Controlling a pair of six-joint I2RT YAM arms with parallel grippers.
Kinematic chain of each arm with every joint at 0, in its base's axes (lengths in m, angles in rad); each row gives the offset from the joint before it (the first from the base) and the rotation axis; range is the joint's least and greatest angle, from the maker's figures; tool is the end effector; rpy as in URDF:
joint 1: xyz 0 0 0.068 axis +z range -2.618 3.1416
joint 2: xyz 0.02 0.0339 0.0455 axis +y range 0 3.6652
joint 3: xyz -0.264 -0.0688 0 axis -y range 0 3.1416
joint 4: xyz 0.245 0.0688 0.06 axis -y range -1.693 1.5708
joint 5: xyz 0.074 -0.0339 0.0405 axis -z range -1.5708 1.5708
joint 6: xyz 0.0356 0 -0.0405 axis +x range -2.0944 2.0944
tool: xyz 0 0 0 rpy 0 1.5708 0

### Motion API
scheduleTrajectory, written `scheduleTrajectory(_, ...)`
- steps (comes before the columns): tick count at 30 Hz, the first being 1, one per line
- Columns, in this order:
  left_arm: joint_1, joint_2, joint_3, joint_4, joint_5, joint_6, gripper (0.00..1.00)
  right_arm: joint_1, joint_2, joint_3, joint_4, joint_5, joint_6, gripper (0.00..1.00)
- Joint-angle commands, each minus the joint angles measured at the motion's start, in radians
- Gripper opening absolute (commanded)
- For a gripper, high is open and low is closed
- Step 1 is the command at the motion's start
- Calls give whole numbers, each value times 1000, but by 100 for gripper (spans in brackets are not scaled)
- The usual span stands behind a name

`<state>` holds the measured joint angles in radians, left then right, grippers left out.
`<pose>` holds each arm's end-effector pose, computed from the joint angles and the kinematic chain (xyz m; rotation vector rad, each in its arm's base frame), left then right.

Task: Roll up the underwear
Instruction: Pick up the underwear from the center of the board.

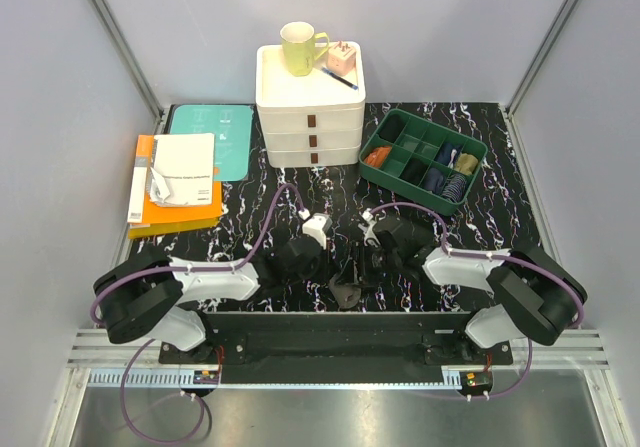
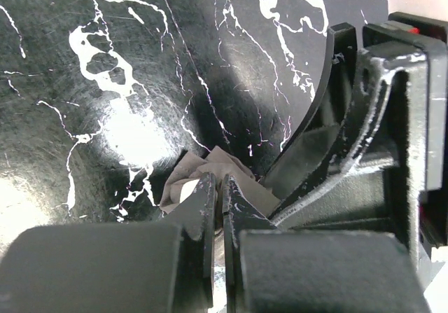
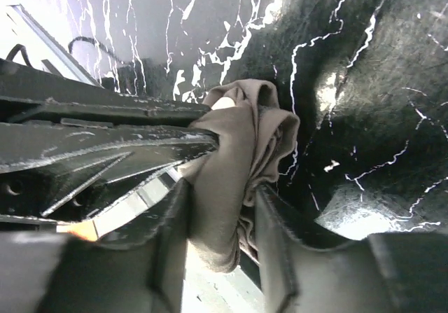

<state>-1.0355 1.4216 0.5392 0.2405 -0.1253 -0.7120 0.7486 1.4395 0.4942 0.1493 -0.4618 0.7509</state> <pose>0.1417 -0.2302 0.1580 0.3035 2.3153 -0.8026 0.1735 0.1829 0.1361 -0.2489 2.6269 1.1823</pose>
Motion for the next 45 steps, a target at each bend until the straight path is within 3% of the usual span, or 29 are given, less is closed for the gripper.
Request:
scheduleTrajectory(1, -9, 23, 21, -70, -7, 6, 0, 17, 4, 37, -65, 8, -31, 36)
scheduleTrajectory(6, -8, 25, 64, -124, -34, 2, 1, 15, 4, 46, -70, -3, -24, 0)
scheduleTrajectory(11, 21, 4, 133, -205, -54, -14, 23, 15, -37, 46, -80, 11, -13, 0)
scheduleTrajectory(13, 61, -28, 148, -219, -37, -15, 41, 14, -68, 49, -99, 43, -8, 0)
scheduleTrajectory(15, 92, -80, 150, -230, -11, -11, 49, 5, -123, 58, -143, 63, -12, 0)
scheduleTrajectory(21, 237, -237, 177, -361, -5, 29, 68, -69, -243, 162, -404, 176, -102, 0)
scheduleTrajectory(25, 345, -346, 203, -521, -17, 20, 88, -149, -268, 347, -618, 319, -145, 0)
scheduleTrajectory(26, 363, -371, 209, -539, -25, 22, 97, -184, -263, 380, -640, 349, -150, 0)
scheduleTrajectory(30, 457, -475, 261, -628, -24, 68, 99, -265, -183, 544, -683, 504, -165, 0)
scheduleTrajectory(39, 554, -498, 355, -777, 33, 196, 99, -356, 111, 912, -709, 774, -142, 0)
scheduleTrajectory(45, 584, -483, 393, -788, 79, 238, 99, -403, 298, 1086, -720, 793, -85, 0)
